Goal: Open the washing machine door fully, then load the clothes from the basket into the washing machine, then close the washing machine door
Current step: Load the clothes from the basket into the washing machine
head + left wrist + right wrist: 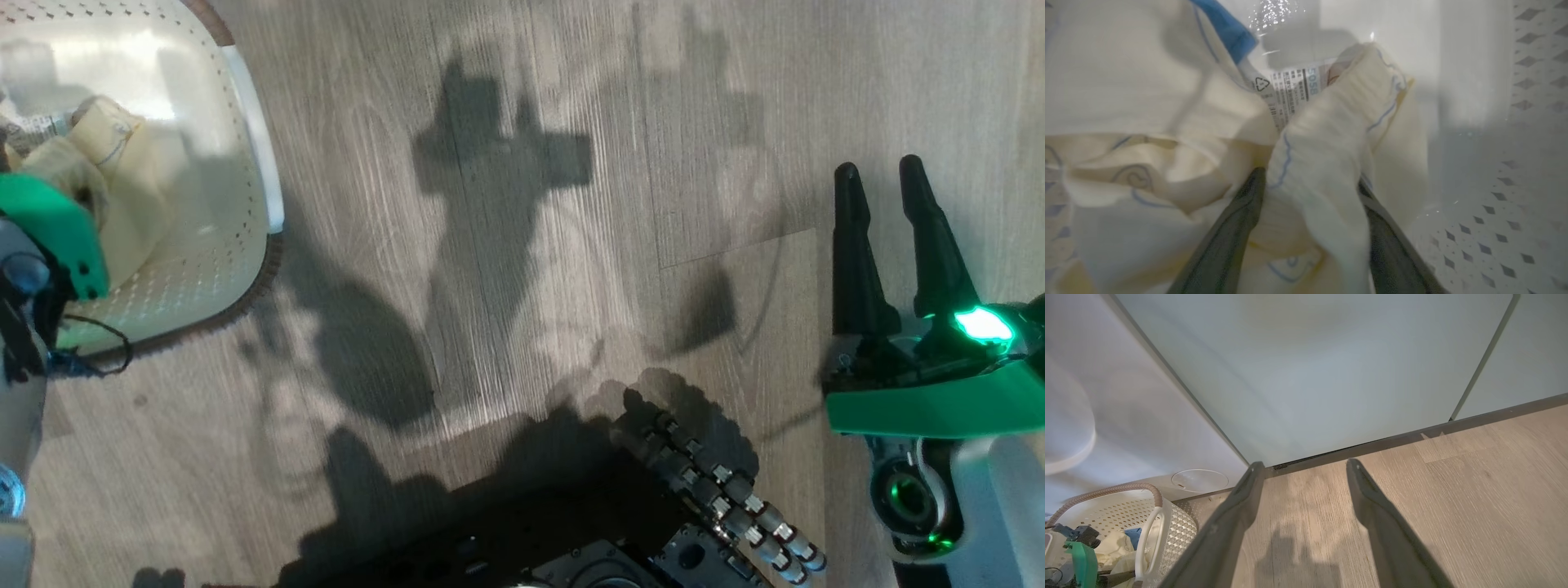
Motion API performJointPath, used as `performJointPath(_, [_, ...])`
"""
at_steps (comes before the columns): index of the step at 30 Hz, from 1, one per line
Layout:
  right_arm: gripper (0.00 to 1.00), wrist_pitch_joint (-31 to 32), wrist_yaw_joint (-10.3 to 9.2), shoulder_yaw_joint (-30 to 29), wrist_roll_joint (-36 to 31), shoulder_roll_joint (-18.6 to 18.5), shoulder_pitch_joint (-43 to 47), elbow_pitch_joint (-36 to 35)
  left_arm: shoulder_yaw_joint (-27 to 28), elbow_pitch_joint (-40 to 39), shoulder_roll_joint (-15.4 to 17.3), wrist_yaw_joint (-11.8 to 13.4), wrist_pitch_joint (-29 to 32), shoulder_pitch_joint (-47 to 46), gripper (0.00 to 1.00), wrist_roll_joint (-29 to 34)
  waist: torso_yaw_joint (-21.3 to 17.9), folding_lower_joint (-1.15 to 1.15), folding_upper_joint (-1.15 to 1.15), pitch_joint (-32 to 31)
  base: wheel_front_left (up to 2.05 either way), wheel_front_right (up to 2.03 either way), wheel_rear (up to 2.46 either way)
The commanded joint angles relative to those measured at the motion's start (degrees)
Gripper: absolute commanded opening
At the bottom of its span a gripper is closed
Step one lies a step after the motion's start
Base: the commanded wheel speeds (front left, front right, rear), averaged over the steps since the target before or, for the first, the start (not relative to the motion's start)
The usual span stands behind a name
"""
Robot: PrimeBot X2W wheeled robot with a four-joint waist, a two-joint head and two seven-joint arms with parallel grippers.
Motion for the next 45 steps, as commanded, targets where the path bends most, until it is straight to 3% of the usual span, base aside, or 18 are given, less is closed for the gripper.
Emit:
performJointPath(1, [1.0,-0.54,0.25,0.96,0.39,-0.76,1.7,-1.83,0.34,0.54,2.74,0.6,1.54,-0.21,1.0,0.57,0.2,0.0,0.0,0.26,0.0,0.0,0.0])
performJointPath(2, [1.0,-0.54,0.25,0.95,0.4,-0.76,1.77,-1.87,0.1,0.95,2.66,0.71,2.66,-0.68,0.91,0.64,0.26,0.0,0.0,0.36,0.0,0.0,0.0])
performJointPath(3, [1.0,-0.54,0.25,0.9,0.41,-0.76,1.82,-1.89,-0.13,1.31,2.52,0.8,3.81,-1.13,0.5,0.69,0.33,0.0,0.0,0.43,0.0,0.0,0.0])
performJointPath(4, [1.0,-0.54,0.25,0.84,0.43,-0.76,1.87,-1.91,-0.34,1.59,2.36,0.92,4.78,-1.53,0.18,0.74,0.41,0.0,0.0,0.5,0.0,0.0,0.0])
performJointPath(5, [1.0,-0.54,0.25,0.79,0.45,-0.76,1.9,-1.91,-0.52,1.79,2.14,1.11,5.54,-1.89,0.0,0.77,0.48,0.0,0.0,0.53,0.0,0.0,0.0])
performJointPath(13, [1.0,-0.54,0.25,0.49,0.53,-0.76,1.52,-1.64,-1.35,1.5,1.33,2.86,4.81,-2.53,0.0,0.92,1.0,0.0,0.0,0.48,0.0,0.0,0.0])
performJointPath(18, [1.0,-0.54,0.25,0.12,0.24,-0.76,0.31,-1.28,-0.55,-0.43,1.86,2.75,-0.97,-1.77,0.0,-0.04,1.56,0.0,0.0,-0.35,0.0,0.0,0.0])
performJointPath(31, [1.0,-0.54,0.25,-4.72,-4.78,-0.76,1.23,-0.95,-1.23,-7.61,-4.2,4.25,-14.78,1.57,0.0,-0.54,8.6,0.0,0.0,-7.52,0.0,0.0,0.0])
performJointPath(38, [1.0,-0.54,0.25,-6.93,-6.77,-0.76,2.82,-0.48,-0.14,-17.35,-6.12,5.01,-16.74,5.82,0.0,-1.23,11.5,0.0,0.0,-11.75,0.0,0.0,0.0])
performJointPath(45, [1.0,-0.54,0.25,-8.35,-8.87,-0.76,4.81,0.49,2.26,-33.86,-7.38,7.34,-16.86,13.59,0.0,-0.7,14.42,0.0,0.0,-16.73,0.0,0.0,0.0])
